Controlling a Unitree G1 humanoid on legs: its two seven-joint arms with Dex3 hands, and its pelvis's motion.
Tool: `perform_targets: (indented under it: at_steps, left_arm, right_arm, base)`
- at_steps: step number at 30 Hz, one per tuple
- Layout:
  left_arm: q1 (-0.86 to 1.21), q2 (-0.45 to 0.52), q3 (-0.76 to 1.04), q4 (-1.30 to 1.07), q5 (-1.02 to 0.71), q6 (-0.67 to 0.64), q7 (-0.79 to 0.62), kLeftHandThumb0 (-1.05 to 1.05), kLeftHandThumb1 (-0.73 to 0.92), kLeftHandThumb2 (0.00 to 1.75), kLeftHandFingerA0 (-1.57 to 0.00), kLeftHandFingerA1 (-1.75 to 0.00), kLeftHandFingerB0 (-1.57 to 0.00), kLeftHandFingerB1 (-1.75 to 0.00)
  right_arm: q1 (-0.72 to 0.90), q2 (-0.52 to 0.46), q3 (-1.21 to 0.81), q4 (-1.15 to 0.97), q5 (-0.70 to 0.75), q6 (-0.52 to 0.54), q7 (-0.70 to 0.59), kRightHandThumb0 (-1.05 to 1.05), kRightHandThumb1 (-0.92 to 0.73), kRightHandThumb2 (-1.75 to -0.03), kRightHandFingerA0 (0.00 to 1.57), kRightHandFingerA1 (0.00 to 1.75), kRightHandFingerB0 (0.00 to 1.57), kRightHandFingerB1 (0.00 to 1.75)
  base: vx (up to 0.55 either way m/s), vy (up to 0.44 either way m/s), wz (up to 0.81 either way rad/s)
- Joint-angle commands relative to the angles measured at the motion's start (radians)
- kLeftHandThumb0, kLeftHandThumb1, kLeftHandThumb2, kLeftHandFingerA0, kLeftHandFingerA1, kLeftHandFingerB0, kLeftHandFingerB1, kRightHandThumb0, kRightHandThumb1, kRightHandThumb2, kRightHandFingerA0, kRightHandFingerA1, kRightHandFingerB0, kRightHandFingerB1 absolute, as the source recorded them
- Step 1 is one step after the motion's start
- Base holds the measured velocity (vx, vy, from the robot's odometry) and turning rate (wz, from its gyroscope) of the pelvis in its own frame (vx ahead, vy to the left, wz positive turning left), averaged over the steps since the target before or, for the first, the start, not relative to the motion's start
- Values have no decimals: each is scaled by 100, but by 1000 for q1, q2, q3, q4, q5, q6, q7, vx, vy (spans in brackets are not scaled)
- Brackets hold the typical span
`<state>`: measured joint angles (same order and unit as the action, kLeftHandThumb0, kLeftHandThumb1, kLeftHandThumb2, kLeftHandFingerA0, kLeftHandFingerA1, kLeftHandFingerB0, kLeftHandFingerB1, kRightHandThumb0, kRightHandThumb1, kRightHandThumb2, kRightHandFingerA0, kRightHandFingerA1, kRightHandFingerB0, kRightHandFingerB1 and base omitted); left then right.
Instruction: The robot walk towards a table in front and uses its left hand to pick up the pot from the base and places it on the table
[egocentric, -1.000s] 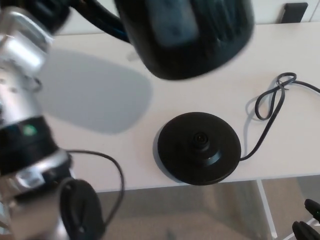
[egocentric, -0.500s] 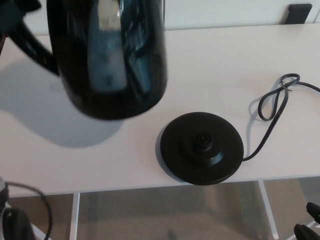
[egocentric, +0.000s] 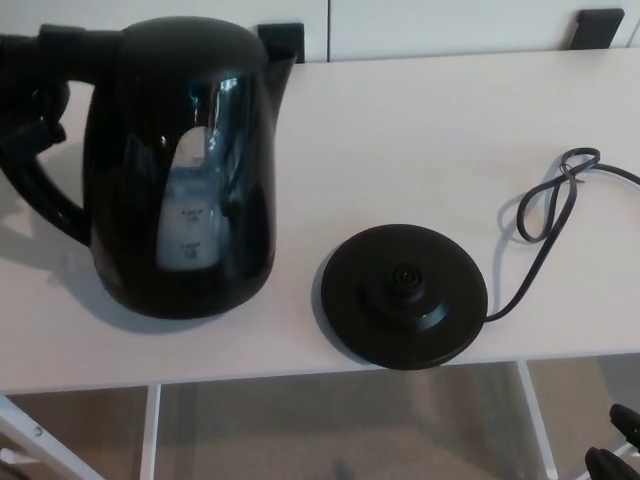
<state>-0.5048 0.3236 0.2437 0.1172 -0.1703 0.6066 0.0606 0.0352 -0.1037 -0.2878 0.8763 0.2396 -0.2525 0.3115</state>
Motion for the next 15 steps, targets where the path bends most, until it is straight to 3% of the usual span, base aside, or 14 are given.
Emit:
perform_targets:
  at_steps: [1, 2, 3, 4, 5, 6, 7, 8, 12, 14, 15]
  left_arm:
    - [58, 193, -222, 98, 405, -667, 119, -28, 79, 65, -69, -159, -67, -120]
    - [54, 189, -220, 102, 399, -669, 121, -29, 79, 67, -71, -156, -69, -116]
    - [52, 183, -212, 102, 381, -668, 110, -30, 80, 67, -76, -140, -73, -102]
    - [50, 178, -203, 101, 360, -663, 91, -29, 76, 62, -79, -96, -76, -70]
    - [50, 175, -196, 98, 341, -656, 72, -29, 76, 62, -79, -96, -76, -70]
    - [56, 180, -156, 60, 197, -580, -137, -38, 59, 58, -39, -36, -33, -31]
    - [55, 190, -143, 43, 127, -520, -240, -29, 37, 91, 0, -48, 0, -47]
    - [56, 201, -140, 38, 94, -491, -298, -63, 39, 71, -9, -25, -9, -19]
    - [54, 253, -162, 36, 57, -453, -415, -59, 38, 77, -2, -21, -2, -17]
    - [48, 307, -193, 33, 43, -421, -511, -72, 43, 79, 0, -4, 0, -4]
    - [47, 315, -198, 34, 42, -420, -521, -72, 43, 79, 0, -4, 0, -4]
  right_arm:
    - [1, -12, -16, 19, 9, 1, -9, -26, -62, -67, 7, 31, 12, 36]
    - [0, -13, -13, 20, 3, -4, -14, -27, -64, -66, 7, 32, 15, 37]
    - [-2, -14, -13, 23, 4, -3, -13, -27, -65, -65, 8, 33, 17, 37]
    - [-5, -15, -14, 25, 4, -2, -13, -27, -66, -64, 8, 35, 18, 38]
    - [-8, -15, -14, 27, 4, -1, -14, -27, -66, -64, 8, 35, 18, 38]
    - [-9, -13, -15, 25, 5, 0, -17, -27, -66, -64, 8, 36, 19, 38]
    - [-7, -12, -17, 21, 9, 0, -13, -27, -65, -64, 8, 35, 17, 37]
    - [-5, -11, -17, 20, 11, 2, -11, -27, -65, -65, 8, 34, 16, 37]
    - [-2, -10, -16, 22, 8, -5, -10, -26, -66, -64, 7, 36, 17, 38]
    - [-7, -14, -14, 29, 6, 0, -9, -27, -66, -64, 8, 37, 17, 38]
    - [-9, -15, -14, 32, 6, 1, -9, -27, -66, -64, 8, 37, 17, 38]
  base:
    - [0, 0, 0]
    - [0, 0, 0]
    - [0, 0, 0]
    - [0, 0, 0]
    - [0, 0, 0]
    - [0, 0, 0]
    - [0, 0, 0]
    - [0, 0, 0]
    - [0, 0, 0]
    - [0, 0, 0]
    - [0, 0, 0]
